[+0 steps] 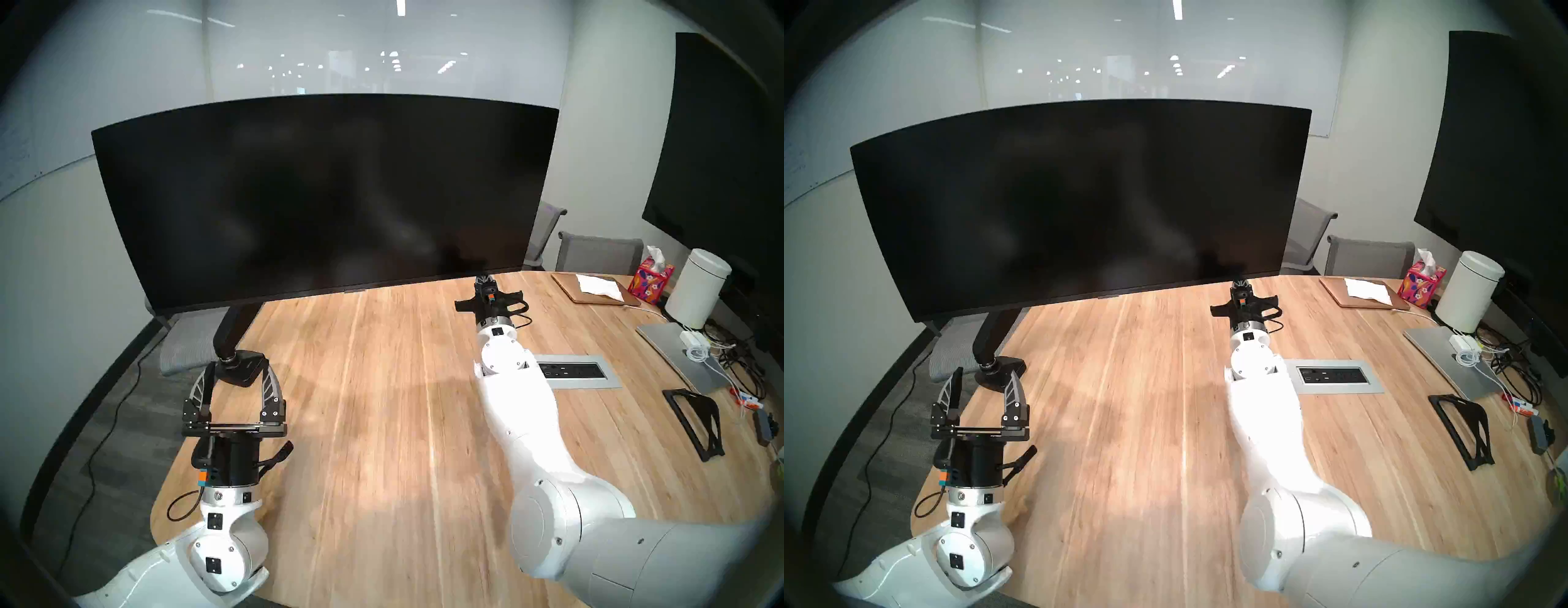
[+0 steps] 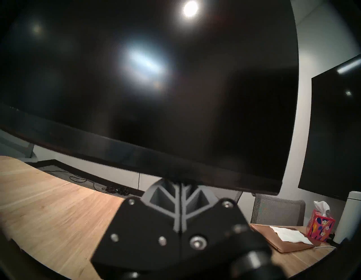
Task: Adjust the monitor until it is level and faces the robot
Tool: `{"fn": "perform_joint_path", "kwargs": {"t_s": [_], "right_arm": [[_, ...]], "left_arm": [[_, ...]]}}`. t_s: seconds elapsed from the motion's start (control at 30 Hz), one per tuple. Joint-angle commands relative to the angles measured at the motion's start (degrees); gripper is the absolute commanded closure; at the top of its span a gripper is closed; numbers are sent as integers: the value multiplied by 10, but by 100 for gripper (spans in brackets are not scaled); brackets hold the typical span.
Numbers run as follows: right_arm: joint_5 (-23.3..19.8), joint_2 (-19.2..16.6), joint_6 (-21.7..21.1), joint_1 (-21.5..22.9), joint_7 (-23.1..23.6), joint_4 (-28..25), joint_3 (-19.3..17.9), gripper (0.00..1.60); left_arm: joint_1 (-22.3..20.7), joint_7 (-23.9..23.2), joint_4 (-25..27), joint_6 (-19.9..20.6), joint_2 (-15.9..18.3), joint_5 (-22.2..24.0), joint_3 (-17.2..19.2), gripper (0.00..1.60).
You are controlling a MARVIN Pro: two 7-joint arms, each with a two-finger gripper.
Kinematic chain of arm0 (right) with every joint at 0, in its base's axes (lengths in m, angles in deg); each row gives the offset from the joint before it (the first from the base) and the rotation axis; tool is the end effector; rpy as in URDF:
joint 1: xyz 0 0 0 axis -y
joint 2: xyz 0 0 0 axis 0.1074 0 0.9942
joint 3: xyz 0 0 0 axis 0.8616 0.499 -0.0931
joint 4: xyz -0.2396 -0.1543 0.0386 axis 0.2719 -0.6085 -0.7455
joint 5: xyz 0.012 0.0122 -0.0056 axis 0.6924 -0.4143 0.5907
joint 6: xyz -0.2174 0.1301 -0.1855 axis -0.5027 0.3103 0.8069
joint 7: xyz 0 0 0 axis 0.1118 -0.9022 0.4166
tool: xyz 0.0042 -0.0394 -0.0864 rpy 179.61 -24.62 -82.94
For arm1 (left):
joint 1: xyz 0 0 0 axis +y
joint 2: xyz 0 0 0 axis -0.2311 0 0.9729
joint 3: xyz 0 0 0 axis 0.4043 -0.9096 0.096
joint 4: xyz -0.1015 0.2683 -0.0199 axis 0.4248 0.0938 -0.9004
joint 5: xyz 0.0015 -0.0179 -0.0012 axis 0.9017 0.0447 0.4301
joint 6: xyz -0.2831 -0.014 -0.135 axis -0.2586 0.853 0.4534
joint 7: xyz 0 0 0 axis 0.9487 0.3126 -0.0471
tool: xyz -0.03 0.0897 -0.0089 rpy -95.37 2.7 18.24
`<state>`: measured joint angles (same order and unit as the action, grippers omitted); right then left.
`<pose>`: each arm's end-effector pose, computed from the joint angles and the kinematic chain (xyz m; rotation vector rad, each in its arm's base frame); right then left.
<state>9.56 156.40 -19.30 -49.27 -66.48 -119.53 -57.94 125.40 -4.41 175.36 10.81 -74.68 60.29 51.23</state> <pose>0.5753 0.0014 -0.2560 1.6932 0.2596 2.2942 0.2536 0.0361 -0.2919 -1.4540 -0.0938 -2.7338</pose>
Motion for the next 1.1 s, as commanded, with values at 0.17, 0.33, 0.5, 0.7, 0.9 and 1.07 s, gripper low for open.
{"fn": "perform_joint_path", "kwargs": {"t_s": [0.17,0.33,0.5,0.7,0.9,1.07], "right_arm": [[4,6,23,42,1,-31,17,160],[5,7,23,41,0,-31,18,160],[6,7,22,41,1,-30,18,160],[7,8,22,40,1,-31,19,160],[10,8,21,38,1,-30,18,160],[11,9,19,36,0,-29,17,160]], "left_arm": [[-1,1,7,-2,-1,-1,1,0],[-1,1,7,-2,-1,-1,1,0],[-1,1,7,-2,-1,-1,1,0],[-1,1,7,-2,-1,-1,1,0],[-1,1,7,-2,-1,-1,1,0],[-1,1,7,-2,-1,-1,1,0]]}}
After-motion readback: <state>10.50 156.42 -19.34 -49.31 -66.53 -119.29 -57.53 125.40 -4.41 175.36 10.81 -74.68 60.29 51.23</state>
